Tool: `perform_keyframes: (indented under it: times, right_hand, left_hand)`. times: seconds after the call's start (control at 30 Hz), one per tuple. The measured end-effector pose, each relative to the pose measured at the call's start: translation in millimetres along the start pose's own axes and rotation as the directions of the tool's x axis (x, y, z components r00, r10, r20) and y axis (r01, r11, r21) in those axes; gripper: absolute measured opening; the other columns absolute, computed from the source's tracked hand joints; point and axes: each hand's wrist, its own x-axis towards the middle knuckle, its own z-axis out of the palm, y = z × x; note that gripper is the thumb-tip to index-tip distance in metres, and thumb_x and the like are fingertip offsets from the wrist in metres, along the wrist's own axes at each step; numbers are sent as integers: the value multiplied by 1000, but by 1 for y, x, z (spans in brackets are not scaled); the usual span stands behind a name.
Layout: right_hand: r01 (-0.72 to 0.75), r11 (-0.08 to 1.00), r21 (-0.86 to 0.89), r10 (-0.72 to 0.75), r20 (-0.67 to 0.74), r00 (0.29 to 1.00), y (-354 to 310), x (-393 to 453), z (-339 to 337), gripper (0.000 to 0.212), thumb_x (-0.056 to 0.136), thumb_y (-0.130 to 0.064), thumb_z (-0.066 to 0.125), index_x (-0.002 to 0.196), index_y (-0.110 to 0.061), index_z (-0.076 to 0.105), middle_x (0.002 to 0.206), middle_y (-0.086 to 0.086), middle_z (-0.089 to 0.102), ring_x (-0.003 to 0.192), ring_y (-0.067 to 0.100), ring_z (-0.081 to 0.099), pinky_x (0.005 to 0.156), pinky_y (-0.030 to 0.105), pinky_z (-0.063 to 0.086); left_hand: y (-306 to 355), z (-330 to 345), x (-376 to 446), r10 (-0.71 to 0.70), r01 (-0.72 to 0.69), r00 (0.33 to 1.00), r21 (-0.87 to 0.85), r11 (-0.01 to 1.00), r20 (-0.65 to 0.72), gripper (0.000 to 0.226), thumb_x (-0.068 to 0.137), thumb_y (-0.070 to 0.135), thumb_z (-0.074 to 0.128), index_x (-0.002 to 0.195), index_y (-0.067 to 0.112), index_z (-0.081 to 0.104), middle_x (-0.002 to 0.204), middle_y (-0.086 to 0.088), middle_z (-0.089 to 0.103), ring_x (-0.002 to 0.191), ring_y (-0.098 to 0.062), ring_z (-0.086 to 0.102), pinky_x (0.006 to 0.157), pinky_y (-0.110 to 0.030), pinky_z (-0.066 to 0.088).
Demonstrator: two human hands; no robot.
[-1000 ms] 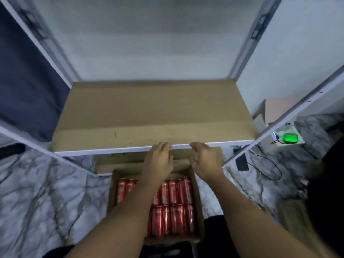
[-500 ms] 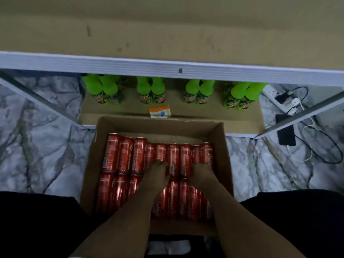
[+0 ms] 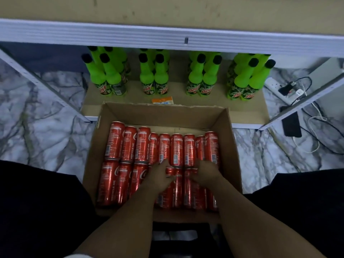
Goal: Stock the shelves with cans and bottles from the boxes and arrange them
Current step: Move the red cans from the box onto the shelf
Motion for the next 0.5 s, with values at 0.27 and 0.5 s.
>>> perform_keyframes:
  times: [0.27, 0.5]
  right_hand:
    - [52, 974, 220, -14, -167, 986, -7, -21, 2, 39, 81, -9, 78, 113, -21, 60, 127, 1, 53, 117, 21, 56, 91, 28, 49]
    - [-27, 907, 420, 62, -70, 996, -3, -9, -9, 37, 81, -6, 79, 113, -21, 66, 109, -8, 60, 94, 4, 55, 63, 10, 37]
  left_hand:
    - [6, 5, -12, 4, -7, 1000, -115, 993, -28, 30, 91, 20, 76, 106, 29, 52, 121, 4, 62, 112, -14, 61, 97, -40, 53]
    - [18, -12, 4, -17, -1, 997, -234, 972, -77, 23, 93, 19, 74, 106, 27, 56, 113, 6, 65, 107, -15, 63, 94, -43, 55]
